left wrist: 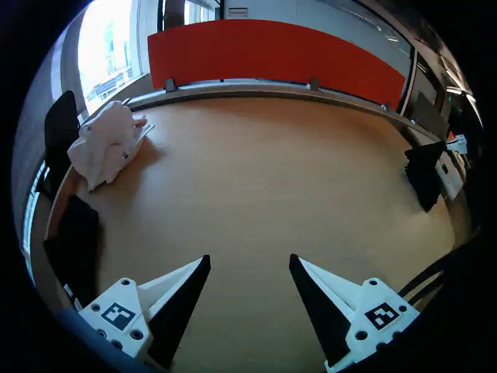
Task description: Fold towel
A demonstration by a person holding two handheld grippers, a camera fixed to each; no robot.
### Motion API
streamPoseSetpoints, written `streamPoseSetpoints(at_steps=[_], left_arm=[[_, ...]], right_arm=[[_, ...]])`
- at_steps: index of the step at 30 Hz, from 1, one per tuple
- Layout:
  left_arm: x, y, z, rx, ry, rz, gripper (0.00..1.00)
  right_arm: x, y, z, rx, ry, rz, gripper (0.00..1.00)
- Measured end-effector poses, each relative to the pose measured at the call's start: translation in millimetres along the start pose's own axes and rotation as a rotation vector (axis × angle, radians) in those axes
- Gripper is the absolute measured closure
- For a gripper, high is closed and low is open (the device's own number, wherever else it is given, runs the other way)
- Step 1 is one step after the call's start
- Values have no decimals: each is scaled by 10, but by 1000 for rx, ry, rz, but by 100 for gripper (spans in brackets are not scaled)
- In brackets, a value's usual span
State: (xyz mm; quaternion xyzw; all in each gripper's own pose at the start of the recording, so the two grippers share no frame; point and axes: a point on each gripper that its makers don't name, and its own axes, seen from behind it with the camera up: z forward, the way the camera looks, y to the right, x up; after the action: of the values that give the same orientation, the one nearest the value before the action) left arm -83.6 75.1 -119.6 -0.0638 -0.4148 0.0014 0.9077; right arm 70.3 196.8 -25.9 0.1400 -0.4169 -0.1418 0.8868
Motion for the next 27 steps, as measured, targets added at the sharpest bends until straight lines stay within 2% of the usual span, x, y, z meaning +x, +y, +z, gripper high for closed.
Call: streamPoseSetpoints(at_steps=[11,27], left_arm=[[-2,3,-20,-1,1,9,6],[-41,-22,-42,6,-3,11,6]], right_arm=[[-289,-2,-35,-20,-31,27,95],[-860,140,49,-56,-145,83,95]])
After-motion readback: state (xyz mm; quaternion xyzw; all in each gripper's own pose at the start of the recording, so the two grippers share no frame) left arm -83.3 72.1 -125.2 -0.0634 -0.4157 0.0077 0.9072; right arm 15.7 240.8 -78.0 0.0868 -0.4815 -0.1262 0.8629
